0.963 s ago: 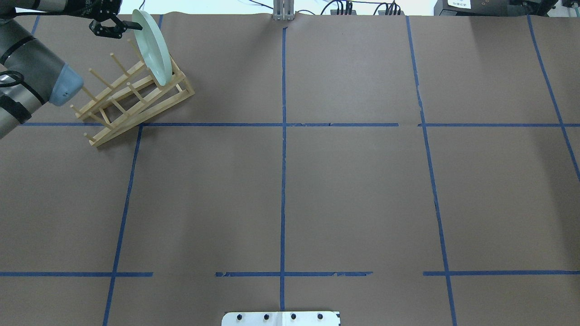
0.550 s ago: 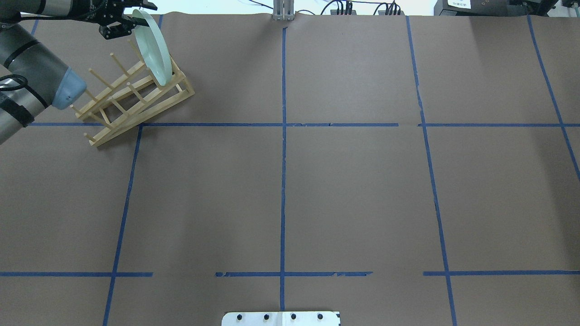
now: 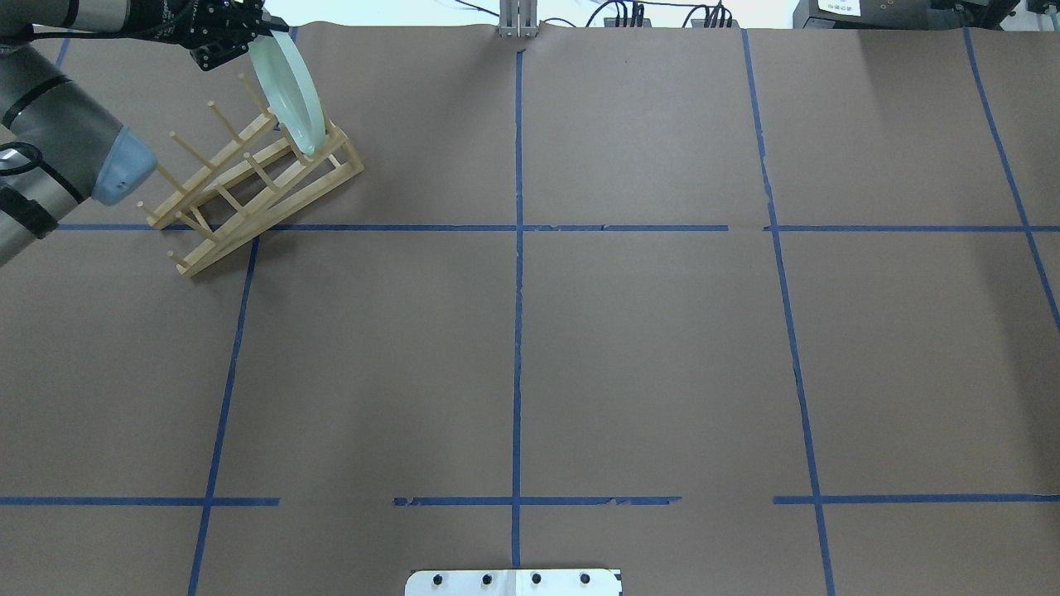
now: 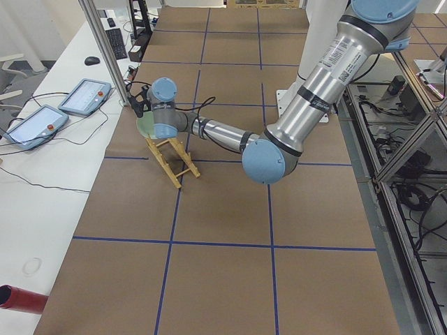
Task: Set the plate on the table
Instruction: 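Lift the green plate out of the rack with the left gripper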
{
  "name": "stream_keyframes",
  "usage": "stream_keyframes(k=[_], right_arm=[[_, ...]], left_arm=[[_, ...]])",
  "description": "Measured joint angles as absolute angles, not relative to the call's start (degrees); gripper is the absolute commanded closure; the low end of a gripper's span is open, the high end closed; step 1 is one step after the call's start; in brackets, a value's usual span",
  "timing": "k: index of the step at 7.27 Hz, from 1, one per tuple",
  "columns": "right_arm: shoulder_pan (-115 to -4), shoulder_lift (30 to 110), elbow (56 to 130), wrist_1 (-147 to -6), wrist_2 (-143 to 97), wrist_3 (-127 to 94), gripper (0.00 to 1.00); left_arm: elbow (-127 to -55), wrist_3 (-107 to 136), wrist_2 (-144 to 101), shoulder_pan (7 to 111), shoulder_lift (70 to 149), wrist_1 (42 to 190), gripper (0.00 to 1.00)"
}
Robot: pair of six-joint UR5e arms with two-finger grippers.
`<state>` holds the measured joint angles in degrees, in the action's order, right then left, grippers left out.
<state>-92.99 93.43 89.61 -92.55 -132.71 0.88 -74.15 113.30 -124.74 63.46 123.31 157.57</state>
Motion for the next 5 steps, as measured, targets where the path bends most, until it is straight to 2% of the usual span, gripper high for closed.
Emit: stream_keyframes(k=[3,5], right_arm=[[-92.99,93.43,89.57,-92.55,-132.71,0.88,0.00],[-92.99,93.43,89.59,-92.55,-132.72,0.88,0.00]], left_arm=[[-92.37,113.69,-132.87,68.92,120.90,142.65,1.00],[-99.08,115.88,-130.76,63.57,121.40,128.62,1.00]])
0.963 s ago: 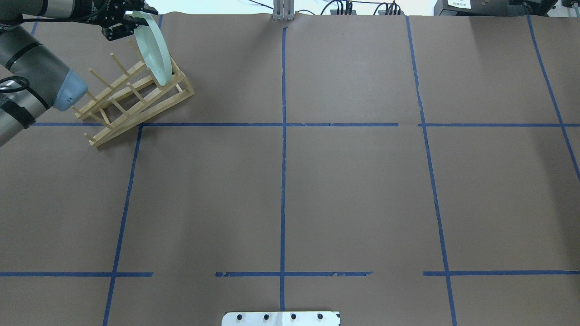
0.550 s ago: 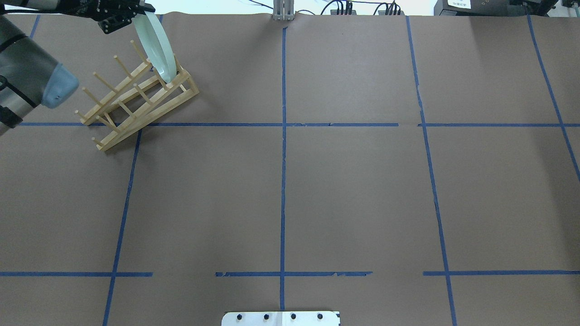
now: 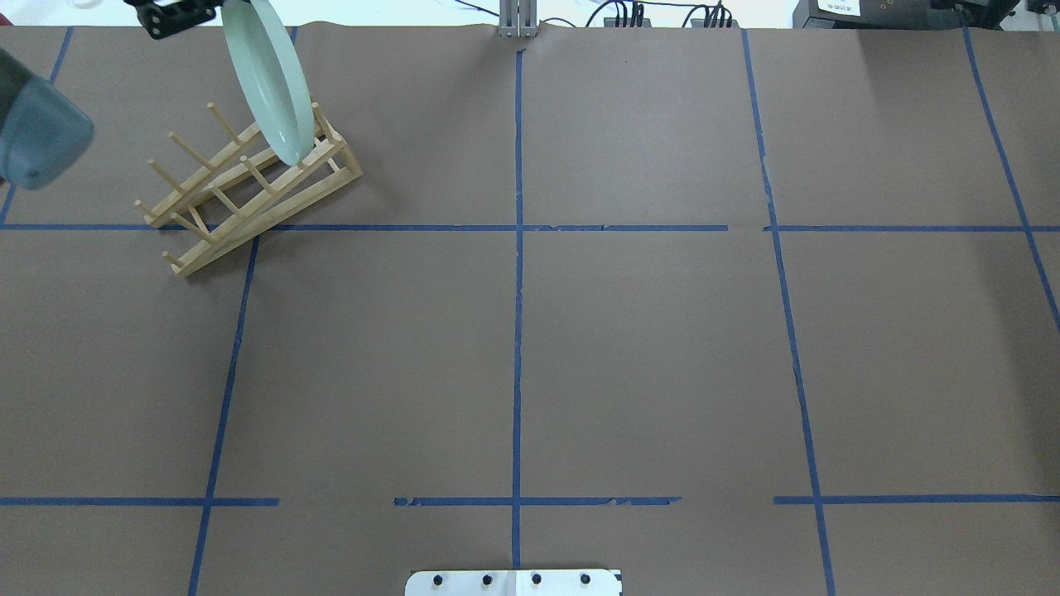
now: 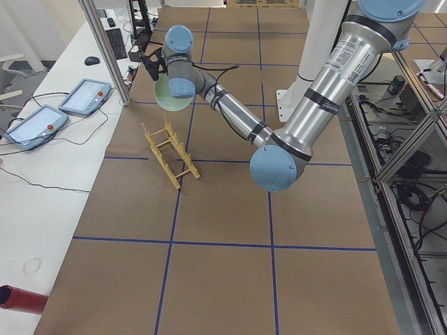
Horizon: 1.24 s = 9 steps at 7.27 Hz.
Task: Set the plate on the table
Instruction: 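Lift the green plate out of the rack with the left gripper, then lower the green plate flat onto the table nearer the robot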
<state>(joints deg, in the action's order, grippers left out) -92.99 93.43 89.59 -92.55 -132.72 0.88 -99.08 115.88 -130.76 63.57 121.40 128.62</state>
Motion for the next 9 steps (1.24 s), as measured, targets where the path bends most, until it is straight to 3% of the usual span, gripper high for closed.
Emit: stream_keyframes(k=[3,6,8,9], right_arm=[[-92.99,93.43,89.63,-92.55,-132.72,0.88,0.00],[-92.99,93.43,89.65,-92.55,-132.71,0.88,0.00],[-92.99,93.43,89.65,-92.55,-132.72,0.88,0.00],[-92.99,93.43,89.65,-92.55,-132.71,0.88,0.00]], left_arm=[[-102.19,116.49,-120.39,48.22,127.91,96.35,1.00],[-89.69,110.68,-113.49,36.16,136.04,76.13,1.00],[-82.67,104.81,-112.54,33.02,139.38,71.51,1.00],[-80.51,102.86,-112.46,32.31,140.88,69.95,0.01]])
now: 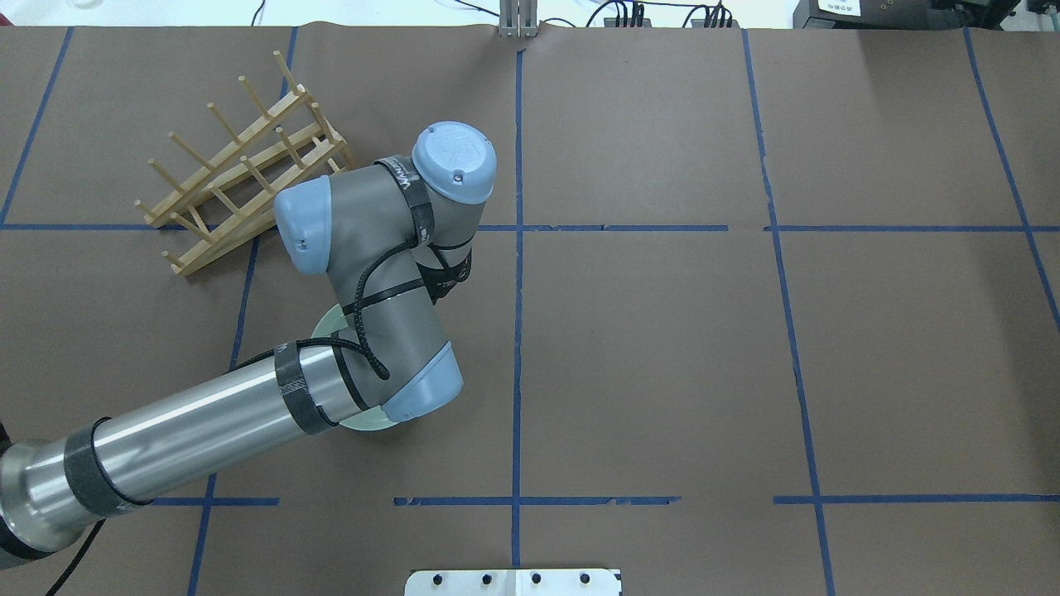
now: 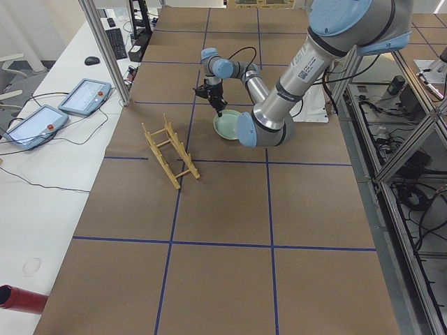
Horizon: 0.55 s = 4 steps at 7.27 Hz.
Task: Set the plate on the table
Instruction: 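Lower the green plate flat onto the table nearer the robot, then open the left gripper and withdraw it away from the plate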
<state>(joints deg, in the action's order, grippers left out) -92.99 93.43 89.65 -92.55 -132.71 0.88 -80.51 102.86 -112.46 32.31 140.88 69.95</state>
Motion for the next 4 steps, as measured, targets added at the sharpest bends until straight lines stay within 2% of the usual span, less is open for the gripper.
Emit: stream_keyframes(k=[2,4], right_arm=[[-92.99,93.43,89.65,-92.55,-132.72,0.88,0.00],[-92.99,93.43,89.65,-92.55,-132.71,0.88,0.00]], left_arm=[[-79.01,99.79,-111.81,31.88,142.22,68.90,0.00],[-83.77,93.62,-111.56,35.82,141.79,68.29,0.00]])
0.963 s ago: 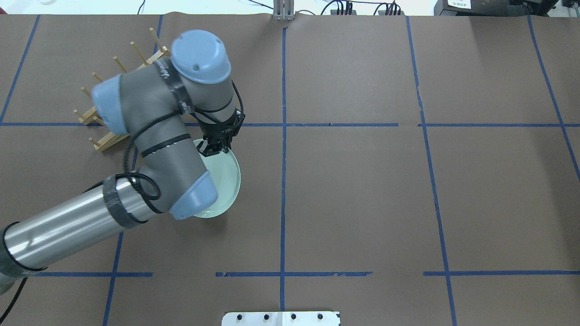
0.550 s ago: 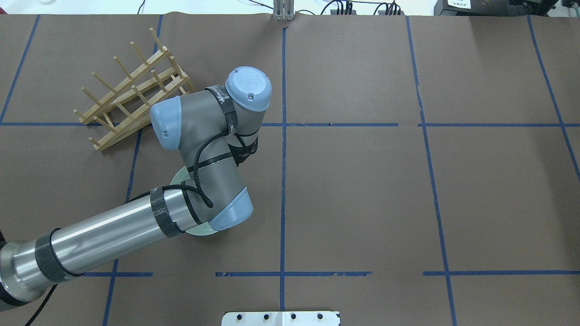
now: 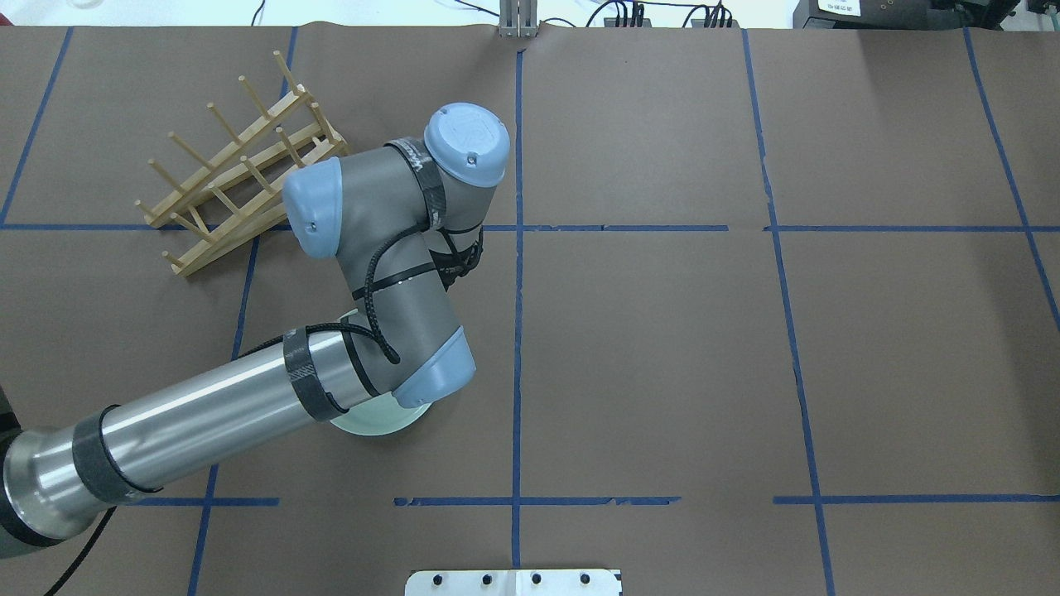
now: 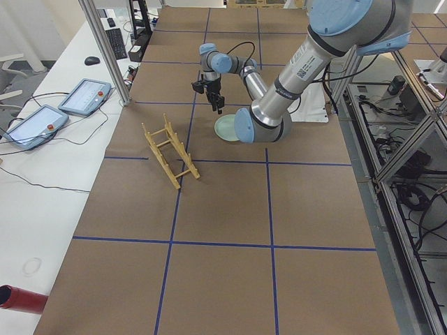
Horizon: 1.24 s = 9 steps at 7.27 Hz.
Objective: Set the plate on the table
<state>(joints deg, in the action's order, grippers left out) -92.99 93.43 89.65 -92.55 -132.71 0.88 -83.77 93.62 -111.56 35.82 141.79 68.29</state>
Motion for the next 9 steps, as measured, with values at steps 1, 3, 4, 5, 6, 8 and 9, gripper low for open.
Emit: stream_keyframes(k=[1,3,4,5,6,8,9], right_arm=[[-92.99,93.43,89.65,-92.55,-132.71,0.88,0.00],[-92.99,93.43,89.65,-92.55,-132.72,0.88,0.00],[-92.99,93.43,89.65,-92.55,-132.71,0.88,0.00],[-92.99,93.43,89.64,-92.55,-132.71,0.88,0.00],[-92.99,93.43,89.60,-92.55,-132.71,0.88,0.00],[-92.99,93.43,89.57,-92.55,-132.71,0.88,0.00],[-92.99,93.43,89.56,-92.55,-132.71,0.88,0.00]], left_arm=[[-89.10,88.88,-112.40,41.27,140.31,66.79,0.00],[-98.53,71.42,-115.94,55.23,132.69,65.43,0.00],[-100.32,58.90,-117.96,62.75,127.31,67.46,0.00],[-100.79,46.07,-120.76,69.38,121.16,70.40,0.00],[-100.53,31.48,-122.85,75.25,114.10,73.50,0.00],[-98.60,5.35,-124.26,85.30,100.38,78.66,0.00],[-97.72,-2.14,-125.48,88.41,95.40,80.14,0.00]])
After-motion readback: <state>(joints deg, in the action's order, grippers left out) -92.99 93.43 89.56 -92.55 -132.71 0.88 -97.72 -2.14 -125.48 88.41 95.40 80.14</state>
